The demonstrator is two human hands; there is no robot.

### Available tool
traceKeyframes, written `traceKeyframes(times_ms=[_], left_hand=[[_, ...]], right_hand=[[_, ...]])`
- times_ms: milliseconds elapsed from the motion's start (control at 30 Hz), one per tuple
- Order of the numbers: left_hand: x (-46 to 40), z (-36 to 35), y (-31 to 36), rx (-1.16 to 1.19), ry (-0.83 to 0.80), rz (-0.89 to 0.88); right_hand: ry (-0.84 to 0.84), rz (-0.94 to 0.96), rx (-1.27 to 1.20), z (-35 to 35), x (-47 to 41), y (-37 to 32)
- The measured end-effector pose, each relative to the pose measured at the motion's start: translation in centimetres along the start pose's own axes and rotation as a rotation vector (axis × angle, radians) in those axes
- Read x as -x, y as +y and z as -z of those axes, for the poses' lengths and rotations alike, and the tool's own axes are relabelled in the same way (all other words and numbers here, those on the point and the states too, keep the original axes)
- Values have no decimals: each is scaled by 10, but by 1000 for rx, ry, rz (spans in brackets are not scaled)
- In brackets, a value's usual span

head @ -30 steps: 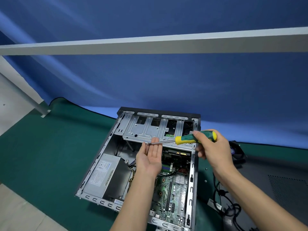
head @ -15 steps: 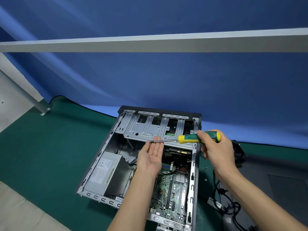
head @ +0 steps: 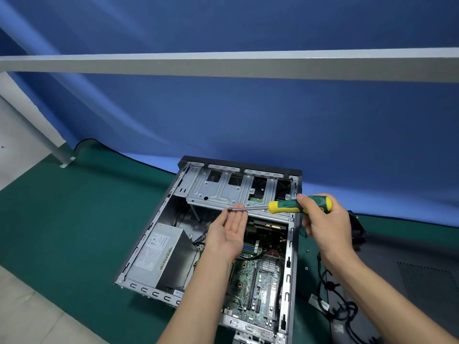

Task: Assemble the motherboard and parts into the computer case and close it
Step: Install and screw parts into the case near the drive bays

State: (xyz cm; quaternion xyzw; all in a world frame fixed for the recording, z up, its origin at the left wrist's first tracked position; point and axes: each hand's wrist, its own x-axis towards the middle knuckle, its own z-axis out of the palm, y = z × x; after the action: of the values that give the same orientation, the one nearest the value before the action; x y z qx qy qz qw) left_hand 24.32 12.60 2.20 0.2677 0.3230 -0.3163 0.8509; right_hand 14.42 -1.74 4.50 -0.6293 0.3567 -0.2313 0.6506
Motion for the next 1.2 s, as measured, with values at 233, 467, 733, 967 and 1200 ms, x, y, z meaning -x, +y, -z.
traceKeyframes(times_ms=[233,467,733,967,1200], left_hand=[[-1,2,1,31,11,-6],[-16,14,-2,-154,136,64],[-44,9,-13,-520,109,16],[-60,9,-20,-524,51,23],[-62,10,-19,-517,78,-12]], right_hand=[[1,-9,-9,2,0,0],[37,-1,-20,5,-8,-5],[54,87,59,9,-27,-19],[77,157,129,10,-42,-25],[78,169,207,5,-52,-26]])
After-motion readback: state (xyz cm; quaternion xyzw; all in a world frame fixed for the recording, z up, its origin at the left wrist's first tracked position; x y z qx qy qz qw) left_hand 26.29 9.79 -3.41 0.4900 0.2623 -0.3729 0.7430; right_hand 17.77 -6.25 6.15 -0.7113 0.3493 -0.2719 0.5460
